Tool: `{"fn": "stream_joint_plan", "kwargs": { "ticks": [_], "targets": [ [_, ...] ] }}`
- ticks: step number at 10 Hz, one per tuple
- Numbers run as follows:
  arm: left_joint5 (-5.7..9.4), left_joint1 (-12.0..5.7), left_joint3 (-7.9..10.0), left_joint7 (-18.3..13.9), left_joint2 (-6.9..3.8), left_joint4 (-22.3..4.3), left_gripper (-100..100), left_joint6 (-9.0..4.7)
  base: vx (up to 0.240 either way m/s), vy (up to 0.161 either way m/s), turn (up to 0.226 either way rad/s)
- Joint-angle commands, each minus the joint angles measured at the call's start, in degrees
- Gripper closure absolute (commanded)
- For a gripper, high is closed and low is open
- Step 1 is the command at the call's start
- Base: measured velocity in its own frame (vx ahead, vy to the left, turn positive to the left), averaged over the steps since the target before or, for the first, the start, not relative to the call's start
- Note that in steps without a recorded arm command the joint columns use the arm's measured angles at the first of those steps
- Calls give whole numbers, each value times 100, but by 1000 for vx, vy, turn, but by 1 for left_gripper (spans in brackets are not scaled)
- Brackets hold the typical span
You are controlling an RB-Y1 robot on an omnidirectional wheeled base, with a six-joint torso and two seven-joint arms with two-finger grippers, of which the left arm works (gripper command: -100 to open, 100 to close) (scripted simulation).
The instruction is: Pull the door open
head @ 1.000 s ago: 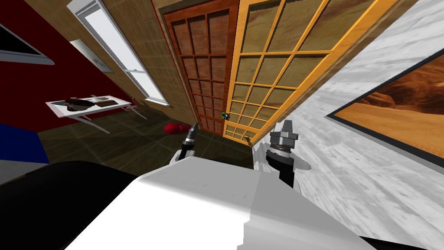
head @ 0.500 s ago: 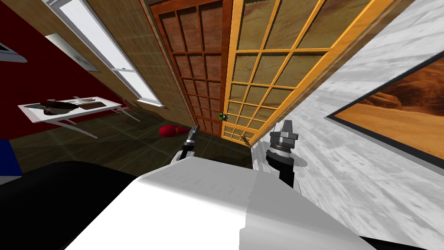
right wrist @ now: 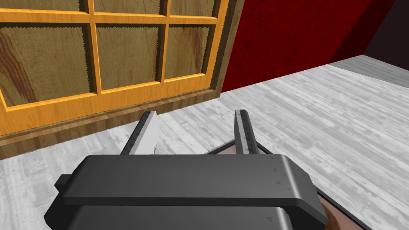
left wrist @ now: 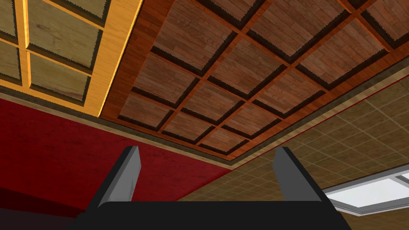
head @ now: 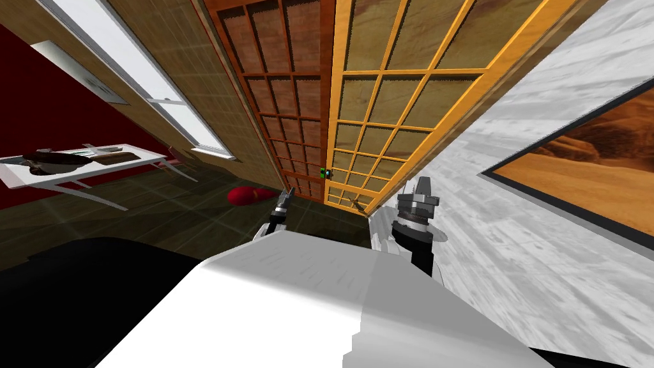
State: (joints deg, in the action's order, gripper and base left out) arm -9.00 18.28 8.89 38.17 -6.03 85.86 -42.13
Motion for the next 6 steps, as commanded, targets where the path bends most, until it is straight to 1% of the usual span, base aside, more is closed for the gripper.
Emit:
{"fn": "stream_joint_plan", "kwargs": {
  "ticks": [1, 6],
  "targets": [
    [-47, -43, 43, 202, -12, -212, -100, -45, 106, -19, -81],
    [-199, -194, 164, 797, -24, -869, -100, -171, 110, -12, -73]
  ]
}}
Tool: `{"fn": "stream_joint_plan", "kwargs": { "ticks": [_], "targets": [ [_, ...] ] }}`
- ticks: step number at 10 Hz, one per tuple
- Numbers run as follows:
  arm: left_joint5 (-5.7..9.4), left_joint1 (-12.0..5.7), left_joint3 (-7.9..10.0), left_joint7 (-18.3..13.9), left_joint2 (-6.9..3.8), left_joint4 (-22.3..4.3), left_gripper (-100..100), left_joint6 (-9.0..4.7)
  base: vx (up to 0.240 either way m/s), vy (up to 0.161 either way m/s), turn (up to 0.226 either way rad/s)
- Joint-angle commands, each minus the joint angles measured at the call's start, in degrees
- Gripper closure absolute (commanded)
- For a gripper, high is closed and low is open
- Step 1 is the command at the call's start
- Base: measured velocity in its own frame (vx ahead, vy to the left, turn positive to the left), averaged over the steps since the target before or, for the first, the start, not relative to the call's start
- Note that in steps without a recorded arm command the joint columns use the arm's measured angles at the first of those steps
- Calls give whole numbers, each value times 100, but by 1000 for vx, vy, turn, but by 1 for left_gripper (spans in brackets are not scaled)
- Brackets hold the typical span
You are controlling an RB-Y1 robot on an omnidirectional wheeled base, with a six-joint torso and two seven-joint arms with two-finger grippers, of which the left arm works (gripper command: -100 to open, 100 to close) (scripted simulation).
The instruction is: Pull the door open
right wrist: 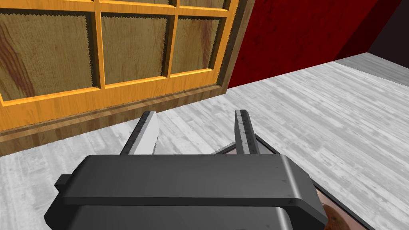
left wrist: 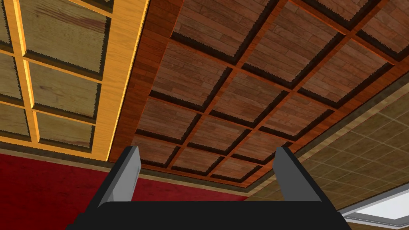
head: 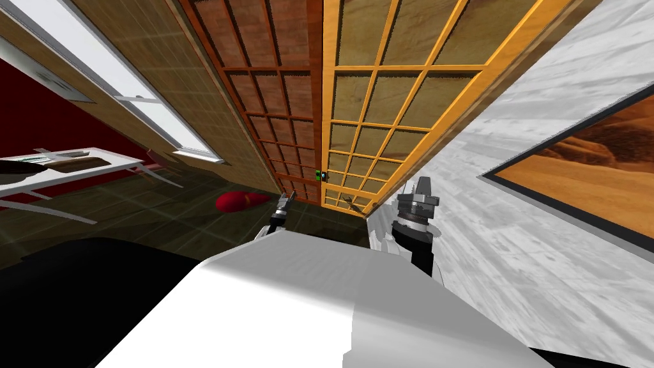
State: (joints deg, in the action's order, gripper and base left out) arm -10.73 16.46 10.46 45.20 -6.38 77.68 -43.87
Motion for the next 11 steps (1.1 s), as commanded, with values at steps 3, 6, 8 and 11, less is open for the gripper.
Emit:
{"fn": "stream_joint_plan", "kwargs": {
  "ticks": [3, 6, 8, 11],
  "targets": [
    [-111, -101, 76, 433, 9, -424, -100, -69, 111, -6, -69],
    [-195, -187, 142, 760, 8, -784, -100, -138, 106, -9, -64],
    [-247, -243, 183, 965, 10, -1008, -100, -181, 115, -13, -63],
    [-323, -324, 243, 1264, 12, -1337, -100, -244, 104, 4, -68]
  ]
}}
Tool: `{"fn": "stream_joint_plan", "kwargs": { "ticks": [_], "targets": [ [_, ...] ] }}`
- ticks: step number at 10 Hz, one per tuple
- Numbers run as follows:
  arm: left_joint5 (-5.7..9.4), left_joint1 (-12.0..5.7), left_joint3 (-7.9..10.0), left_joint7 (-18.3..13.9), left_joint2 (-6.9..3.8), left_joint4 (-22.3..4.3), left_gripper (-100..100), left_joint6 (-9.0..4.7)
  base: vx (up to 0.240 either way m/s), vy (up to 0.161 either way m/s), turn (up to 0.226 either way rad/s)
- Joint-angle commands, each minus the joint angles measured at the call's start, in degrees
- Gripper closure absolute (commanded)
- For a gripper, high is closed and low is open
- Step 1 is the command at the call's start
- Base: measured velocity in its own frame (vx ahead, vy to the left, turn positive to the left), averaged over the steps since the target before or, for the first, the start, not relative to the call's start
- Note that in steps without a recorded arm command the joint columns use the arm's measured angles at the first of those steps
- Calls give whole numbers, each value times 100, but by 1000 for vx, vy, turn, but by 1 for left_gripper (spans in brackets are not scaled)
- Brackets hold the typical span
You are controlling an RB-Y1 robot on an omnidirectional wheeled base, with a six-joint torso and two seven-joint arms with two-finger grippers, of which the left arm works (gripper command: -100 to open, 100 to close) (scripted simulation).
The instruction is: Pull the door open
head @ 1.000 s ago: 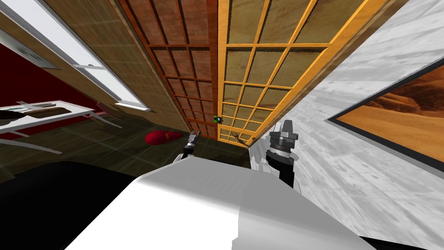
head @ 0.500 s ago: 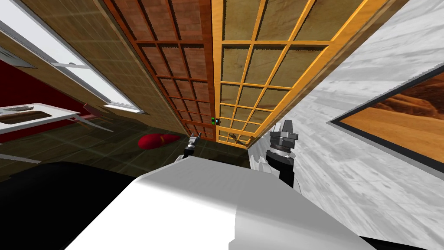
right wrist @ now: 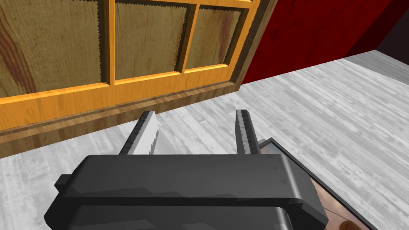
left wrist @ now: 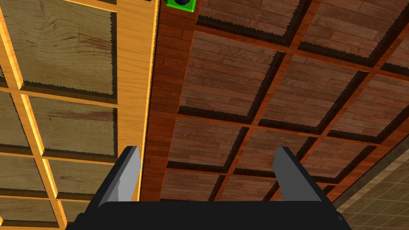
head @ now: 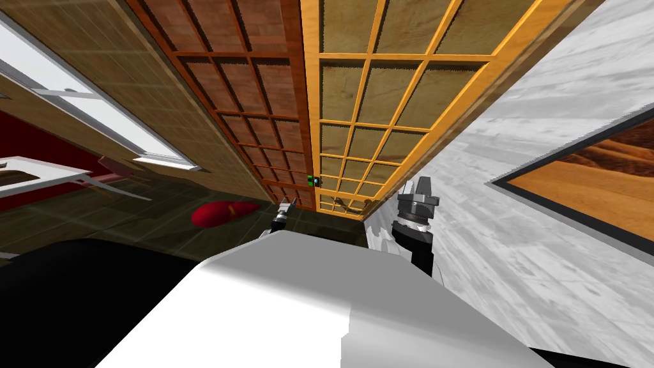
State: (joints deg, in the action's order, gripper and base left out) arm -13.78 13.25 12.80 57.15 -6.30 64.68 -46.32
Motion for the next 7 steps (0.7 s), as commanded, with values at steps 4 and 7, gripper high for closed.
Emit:
{"fn": "stream_joint_plan", "kwargs": {
  "ticks": [4, 7],
  "targets": [
    [-130, -128, 96, 509, 12, -517, -100, -91, 126, 0, -69],
    [-220, -237, 164, 861, 23, -898, -100, -165, 143, 6, -71]
  ]
}}
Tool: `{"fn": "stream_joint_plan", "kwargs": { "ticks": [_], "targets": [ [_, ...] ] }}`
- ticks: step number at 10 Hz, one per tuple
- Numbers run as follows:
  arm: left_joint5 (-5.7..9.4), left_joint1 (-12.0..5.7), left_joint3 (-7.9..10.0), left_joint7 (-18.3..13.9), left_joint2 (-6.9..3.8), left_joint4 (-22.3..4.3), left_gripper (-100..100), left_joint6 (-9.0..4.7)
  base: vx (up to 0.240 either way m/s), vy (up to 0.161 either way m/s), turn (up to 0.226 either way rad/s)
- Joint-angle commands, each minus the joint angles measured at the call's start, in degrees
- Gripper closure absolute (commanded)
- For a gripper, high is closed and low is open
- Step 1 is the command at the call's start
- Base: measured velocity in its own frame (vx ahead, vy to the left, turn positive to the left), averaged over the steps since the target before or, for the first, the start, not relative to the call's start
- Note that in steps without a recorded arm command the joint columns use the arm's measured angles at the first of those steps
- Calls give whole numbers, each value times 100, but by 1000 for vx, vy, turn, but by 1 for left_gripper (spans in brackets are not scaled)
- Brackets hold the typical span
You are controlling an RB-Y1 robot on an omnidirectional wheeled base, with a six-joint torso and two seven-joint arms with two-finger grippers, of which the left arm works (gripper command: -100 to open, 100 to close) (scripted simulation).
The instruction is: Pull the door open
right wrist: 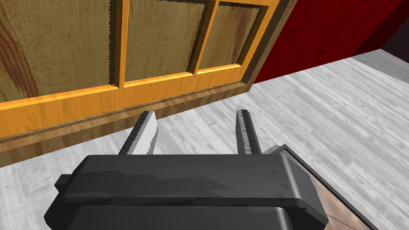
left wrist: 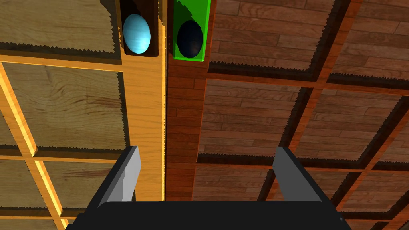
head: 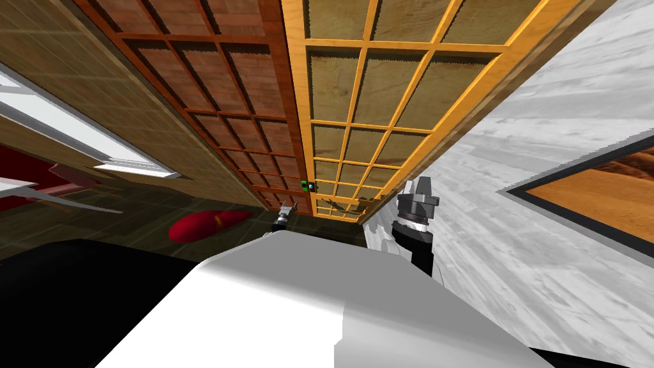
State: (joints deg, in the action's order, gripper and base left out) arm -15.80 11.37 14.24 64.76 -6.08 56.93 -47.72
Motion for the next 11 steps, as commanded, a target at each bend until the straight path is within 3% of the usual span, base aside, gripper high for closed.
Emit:
{"fn": "stream_joint_plan", "kwargs": {
  "ticks": [1, 6, 7, 11],
  "targets": [
    [-34, -70, 33, 162, 4, -191, -100, -39, 132, 19, -64],
    [-128, -217, 100, 533, 23, -578, -100, -116, 111, 12, -56],
    [-116, -207, 94, 482, 17, -544, -100, -101, 50, 6, -10],
    [-145, 22, 288, 560, -58, -756, -100, -61, -149, -17, 66]
  ]
}}
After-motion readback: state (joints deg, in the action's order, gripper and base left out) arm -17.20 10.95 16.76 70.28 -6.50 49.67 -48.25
